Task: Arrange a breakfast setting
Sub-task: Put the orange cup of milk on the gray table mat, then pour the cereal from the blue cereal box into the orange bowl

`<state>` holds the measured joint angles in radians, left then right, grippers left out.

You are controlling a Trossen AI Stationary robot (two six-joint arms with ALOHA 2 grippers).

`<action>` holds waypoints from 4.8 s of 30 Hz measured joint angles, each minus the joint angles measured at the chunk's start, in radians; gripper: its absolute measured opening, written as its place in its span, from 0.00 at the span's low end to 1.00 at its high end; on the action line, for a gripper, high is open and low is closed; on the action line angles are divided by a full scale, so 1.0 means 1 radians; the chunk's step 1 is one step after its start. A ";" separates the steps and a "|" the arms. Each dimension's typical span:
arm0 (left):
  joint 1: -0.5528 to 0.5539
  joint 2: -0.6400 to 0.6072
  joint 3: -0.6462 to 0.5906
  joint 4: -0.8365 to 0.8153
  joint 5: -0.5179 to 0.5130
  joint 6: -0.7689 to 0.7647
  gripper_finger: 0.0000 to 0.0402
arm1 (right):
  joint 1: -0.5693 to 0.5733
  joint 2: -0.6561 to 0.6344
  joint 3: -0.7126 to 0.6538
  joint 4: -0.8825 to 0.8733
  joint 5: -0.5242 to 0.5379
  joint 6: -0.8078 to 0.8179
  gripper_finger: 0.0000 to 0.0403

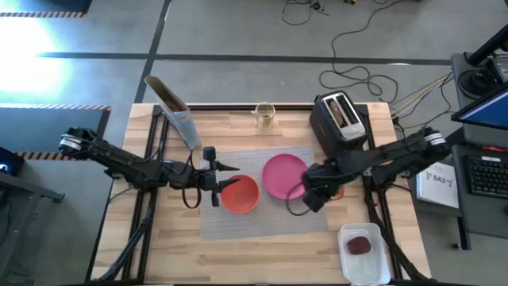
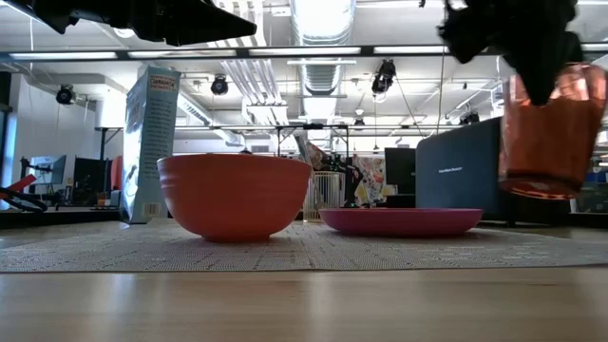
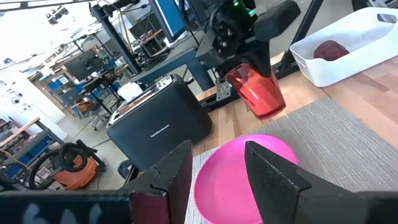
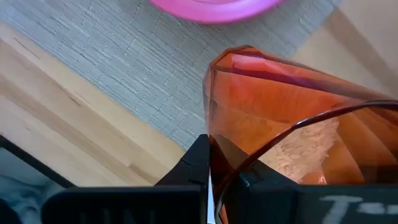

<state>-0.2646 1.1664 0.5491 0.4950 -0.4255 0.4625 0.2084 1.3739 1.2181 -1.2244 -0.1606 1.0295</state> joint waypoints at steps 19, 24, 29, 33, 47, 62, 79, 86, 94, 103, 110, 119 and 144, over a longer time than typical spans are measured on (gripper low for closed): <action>0.000 0.015 0.001 -0.013 0.000 0.007 0.33 | -0.256 0.303 0.377 -0.292 0.207 -0.511 0.02; -0.002 0.007 0.001 -0.087 -0.037 -0.020 0.33 | -0.282 0.387 0.423 -0.289 0.237 -0.632 0.02; -0.011 -0.028 0.001 -0.178 -0.093 -0.079 0.33 | -0.284 0.472 0.496 -0.289 0.240 -0.741 0.02; -0.016 -0.052 0.001 -0.227 -0.134 -0.125 0.33 | -0.286 0.524 0.571 -0.290 0.240 -0.810 0.02; -0.025 -0.063 0.001 -0.300 -0.495 -0.182 0.33 | -0.325 0.707 0.914 -0.291 0.273 -1.031 0.02; -0.025 -0.069 0.001 -0.407 -0.618 -0.274 0.33 | -0.331 0.837 1.061 -0.242 0.373 -1.464 0.02; -0.026 -0.070 0.000 -0.462 -0.620 -0.311 0.33 | -0.298 0.873 1.057 -0.198 0.290 -1.957 0.02; -0.027 -0.070 0.000 -0.469 -0.620 -0.315 0.33 | -0.293 0.899 1.056 -0.171 0.342 -1.974 0.02; -0.027 -0.070 0.000 -0.470 -0.620 -0.315 0.33 | -0.288 0.908 1.056 -0.147 0.343 -1.957 0.03; -0.027 -0.069 0.000 -0.471 -0.619 -0.315 0.33 | -0.289 0.908 1.057 -0.146 0.347 -1.802 0.15; -0.027 -0.069 0.000 -0.471 -0.619 -0.315 0.33 | -0.281 0.893 1.057 -0.150 0.348 -1.716 0.23; -0.027 -0.069 0.000 -0.469 -0.614 -0.315 0.33 | -0.248 0.812 1.073 -0.175 0.346 -1.570 0.25; -0.027 -0.064 0.000 -0.419 -0.610 -0.272 0.33 | -0.139 0.450 0.825 -0.339 0.319 -0.557 0.19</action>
<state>-0.2913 1.1019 0.5491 0.0761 -1.0351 0.1908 0.0693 1.8241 2.0435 -1.5630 0.1587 0.4729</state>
